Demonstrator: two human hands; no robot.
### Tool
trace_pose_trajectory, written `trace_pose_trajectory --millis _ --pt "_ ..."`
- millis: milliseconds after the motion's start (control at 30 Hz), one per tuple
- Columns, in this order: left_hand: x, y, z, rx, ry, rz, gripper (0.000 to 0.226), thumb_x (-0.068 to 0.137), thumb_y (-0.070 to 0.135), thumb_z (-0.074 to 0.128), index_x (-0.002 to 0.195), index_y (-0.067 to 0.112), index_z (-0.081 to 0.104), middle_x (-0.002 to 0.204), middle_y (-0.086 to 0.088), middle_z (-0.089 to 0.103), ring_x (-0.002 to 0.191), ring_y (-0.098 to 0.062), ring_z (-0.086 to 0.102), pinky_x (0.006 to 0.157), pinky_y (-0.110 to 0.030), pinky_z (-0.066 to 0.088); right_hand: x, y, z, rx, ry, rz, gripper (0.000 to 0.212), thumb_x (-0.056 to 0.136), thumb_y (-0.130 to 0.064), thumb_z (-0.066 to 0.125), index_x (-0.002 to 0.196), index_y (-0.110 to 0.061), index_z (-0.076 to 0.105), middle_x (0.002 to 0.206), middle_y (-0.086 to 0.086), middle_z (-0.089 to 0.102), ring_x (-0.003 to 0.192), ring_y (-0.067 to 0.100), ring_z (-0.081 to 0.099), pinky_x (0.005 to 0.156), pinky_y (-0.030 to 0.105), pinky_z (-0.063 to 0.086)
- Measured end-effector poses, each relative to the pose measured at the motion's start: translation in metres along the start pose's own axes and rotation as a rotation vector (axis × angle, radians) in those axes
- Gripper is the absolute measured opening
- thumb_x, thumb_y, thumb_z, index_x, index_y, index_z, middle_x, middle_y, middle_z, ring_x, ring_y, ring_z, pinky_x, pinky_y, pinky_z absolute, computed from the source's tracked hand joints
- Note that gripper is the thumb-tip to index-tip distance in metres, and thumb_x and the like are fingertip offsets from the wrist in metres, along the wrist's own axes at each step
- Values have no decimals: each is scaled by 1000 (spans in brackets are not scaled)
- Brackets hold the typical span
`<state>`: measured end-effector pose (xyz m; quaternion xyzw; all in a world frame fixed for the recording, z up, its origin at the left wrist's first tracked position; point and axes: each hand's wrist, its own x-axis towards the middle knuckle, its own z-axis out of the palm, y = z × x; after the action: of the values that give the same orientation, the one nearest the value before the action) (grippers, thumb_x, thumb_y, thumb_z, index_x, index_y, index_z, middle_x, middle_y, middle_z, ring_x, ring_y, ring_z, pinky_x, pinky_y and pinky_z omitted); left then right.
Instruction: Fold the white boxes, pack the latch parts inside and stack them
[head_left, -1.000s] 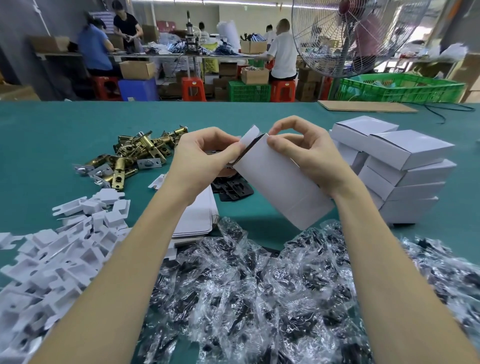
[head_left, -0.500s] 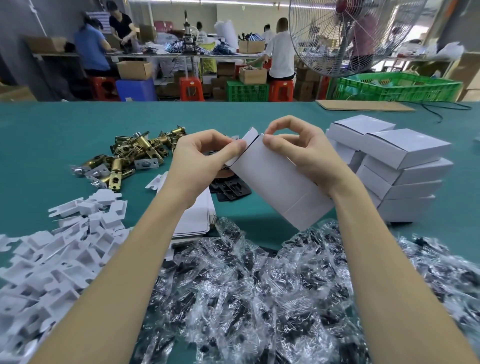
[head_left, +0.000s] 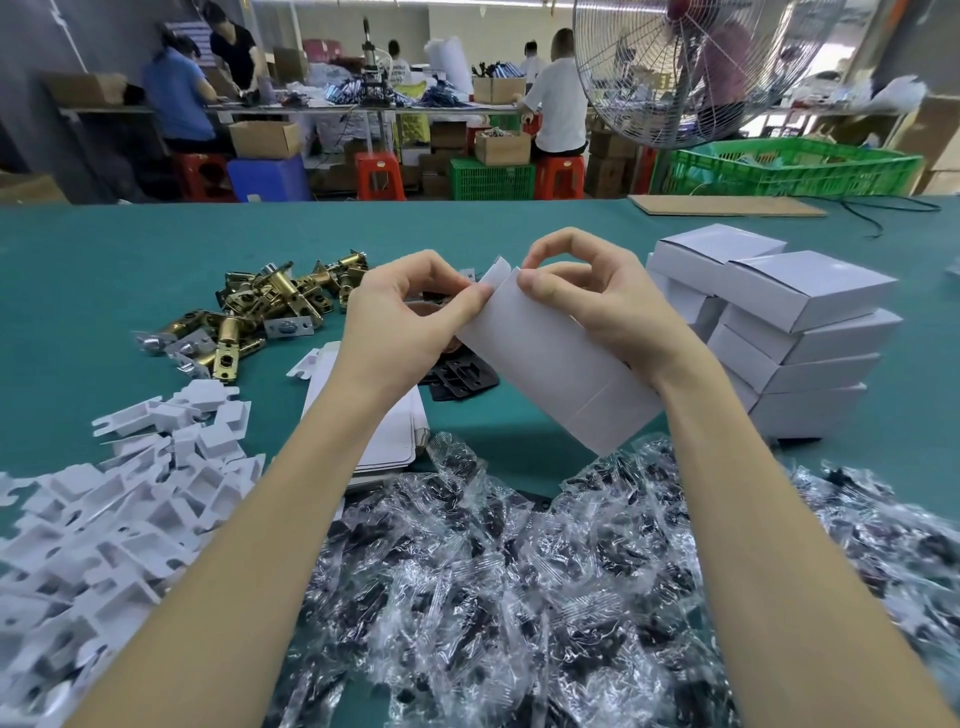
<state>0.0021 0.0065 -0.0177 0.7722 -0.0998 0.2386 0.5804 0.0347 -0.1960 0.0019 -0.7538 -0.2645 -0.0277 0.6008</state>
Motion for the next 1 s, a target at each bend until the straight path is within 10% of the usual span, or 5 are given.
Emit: trace_pose_trajectory --millis 200,467,767,1000 --pt "-4 4 8 -37 -58 53 15 97 13 69 83 14 65 95 -2 76 79 -10 67 73 -25 55 0 0 -4 -8 -13 -40 23 102 -26 64 124 -31 69 97 0 76 87 6 67 73 20 50" --pt "-3 -4 10 -166 -86 26 11 92 13 75 85 21 74 97 0 78 82 -12 72 72 -26 56 3 4 0 -65 50 -30 9 104 -22 60 101 -23 68 87 -4 70 73 3 61 63 15 47" --pt "-4 -27 14 -287 42 -541 30 106 31 54 90 14 73 76 -5 78 57 -19 74 48 -20 54 0 15 -13 220 -368 161 47 103 -1 53 143 -26 51 134 7 66 112 30 71 90 36 59" --pt "-3 -33 14 29 -139 -428 26 108 33 44 99 24 67 102 2 71 86 -15 68 75 -31 59 1 38 -9 -202 -138 303 33 88 -17 80 119 -11 67 88 4 76 66 16 70 68 33 63"
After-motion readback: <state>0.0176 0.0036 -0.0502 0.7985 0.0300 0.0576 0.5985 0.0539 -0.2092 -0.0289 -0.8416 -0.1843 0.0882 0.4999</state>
